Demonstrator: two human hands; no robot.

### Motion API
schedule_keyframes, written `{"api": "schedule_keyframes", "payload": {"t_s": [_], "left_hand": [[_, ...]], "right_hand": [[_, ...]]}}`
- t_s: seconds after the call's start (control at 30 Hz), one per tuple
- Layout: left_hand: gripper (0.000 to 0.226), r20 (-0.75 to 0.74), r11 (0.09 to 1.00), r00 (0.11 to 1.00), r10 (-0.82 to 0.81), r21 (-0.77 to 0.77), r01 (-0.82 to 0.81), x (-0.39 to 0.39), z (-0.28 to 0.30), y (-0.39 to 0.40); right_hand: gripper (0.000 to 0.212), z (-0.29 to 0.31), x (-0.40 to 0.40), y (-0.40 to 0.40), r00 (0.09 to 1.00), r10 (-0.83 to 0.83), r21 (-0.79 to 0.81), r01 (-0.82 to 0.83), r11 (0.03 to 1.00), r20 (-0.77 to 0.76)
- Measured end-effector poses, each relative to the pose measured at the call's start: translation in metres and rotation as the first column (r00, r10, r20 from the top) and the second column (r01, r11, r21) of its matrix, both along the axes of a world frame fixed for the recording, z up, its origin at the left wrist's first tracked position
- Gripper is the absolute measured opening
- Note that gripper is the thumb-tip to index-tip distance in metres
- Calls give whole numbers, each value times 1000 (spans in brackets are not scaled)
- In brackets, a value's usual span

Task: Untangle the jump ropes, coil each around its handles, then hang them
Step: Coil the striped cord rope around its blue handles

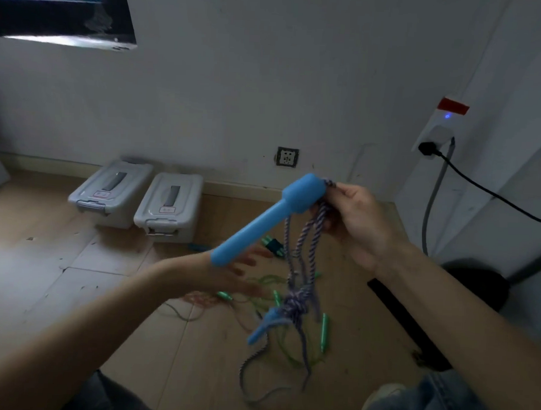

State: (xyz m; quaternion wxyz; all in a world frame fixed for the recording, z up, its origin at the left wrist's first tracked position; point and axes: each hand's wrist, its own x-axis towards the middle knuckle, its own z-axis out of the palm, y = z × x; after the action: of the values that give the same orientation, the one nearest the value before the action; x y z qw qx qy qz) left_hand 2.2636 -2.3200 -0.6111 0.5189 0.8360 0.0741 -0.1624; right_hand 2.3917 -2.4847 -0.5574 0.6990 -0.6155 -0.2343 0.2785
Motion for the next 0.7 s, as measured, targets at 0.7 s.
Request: {"api": "schedule_keyframes", "payload": {"t_s": [0.7], "left_hand": [[9,312,961,914,257,20,-277,4,18,-18]], "right_hand": [[22,-12,-11,-7,894,318,-416,-171,893,315]]}}
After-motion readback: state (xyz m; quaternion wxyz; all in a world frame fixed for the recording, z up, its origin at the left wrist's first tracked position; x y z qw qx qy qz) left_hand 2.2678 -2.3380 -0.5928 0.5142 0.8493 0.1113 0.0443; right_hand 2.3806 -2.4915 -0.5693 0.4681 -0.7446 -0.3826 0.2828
